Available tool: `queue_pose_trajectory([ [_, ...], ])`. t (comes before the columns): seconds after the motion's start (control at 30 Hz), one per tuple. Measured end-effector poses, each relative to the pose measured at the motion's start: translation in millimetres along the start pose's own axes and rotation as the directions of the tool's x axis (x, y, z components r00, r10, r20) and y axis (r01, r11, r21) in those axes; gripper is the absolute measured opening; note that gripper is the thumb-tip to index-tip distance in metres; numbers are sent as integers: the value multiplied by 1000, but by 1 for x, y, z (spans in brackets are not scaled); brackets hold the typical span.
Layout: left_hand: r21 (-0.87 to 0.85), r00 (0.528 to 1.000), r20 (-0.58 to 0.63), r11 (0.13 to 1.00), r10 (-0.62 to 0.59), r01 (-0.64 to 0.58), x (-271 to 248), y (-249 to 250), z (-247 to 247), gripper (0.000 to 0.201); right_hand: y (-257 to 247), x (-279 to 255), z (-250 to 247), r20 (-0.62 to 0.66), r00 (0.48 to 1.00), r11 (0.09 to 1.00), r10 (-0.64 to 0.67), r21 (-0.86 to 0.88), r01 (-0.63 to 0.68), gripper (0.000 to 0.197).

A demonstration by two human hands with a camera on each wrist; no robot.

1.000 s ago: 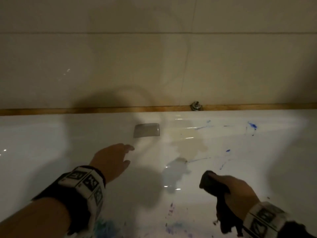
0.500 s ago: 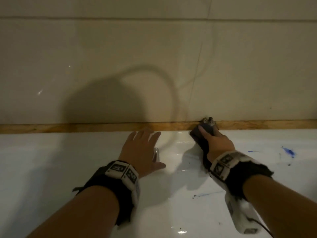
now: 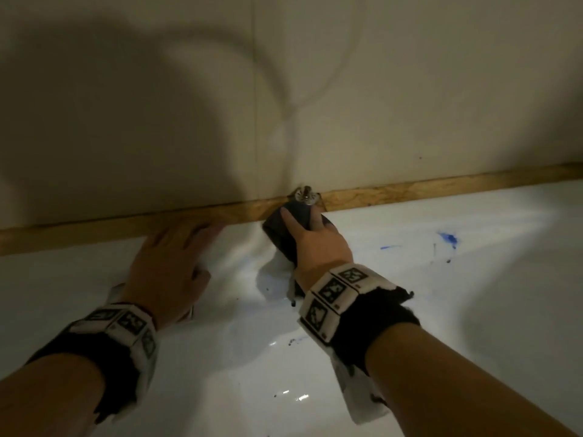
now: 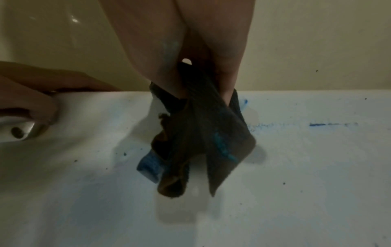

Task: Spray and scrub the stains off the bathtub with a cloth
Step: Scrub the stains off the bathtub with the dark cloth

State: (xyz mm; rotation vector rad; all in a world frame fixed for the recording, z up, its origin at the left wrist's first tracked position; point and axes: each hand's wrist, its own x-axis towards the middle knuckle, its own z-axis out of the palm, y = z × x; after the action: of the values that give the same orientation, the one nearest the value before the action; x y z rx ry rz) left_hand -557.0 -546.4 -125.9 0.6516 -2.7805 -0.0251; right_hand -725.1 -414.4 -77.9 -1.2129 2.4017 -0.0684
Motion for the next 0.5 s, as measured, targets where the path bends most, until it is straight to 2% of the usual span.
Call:
queue_pose_trajectory([
  [0.17,-13,996,85,1000,-23,24,1,2,-4,71,1,-2,-1,-2,1000,999,2,53,-2,84],
  [0.3,34,988,146,998,41,-47,-2,0,-3,72,-2,-1,2,-15,1000,1000,13,28,-13,84],
  [0.5,-6,989,147,1000,15,-15,-2,-1,-4,73,-4,-1,3,-71,997,999,44,18,-43,77],
])
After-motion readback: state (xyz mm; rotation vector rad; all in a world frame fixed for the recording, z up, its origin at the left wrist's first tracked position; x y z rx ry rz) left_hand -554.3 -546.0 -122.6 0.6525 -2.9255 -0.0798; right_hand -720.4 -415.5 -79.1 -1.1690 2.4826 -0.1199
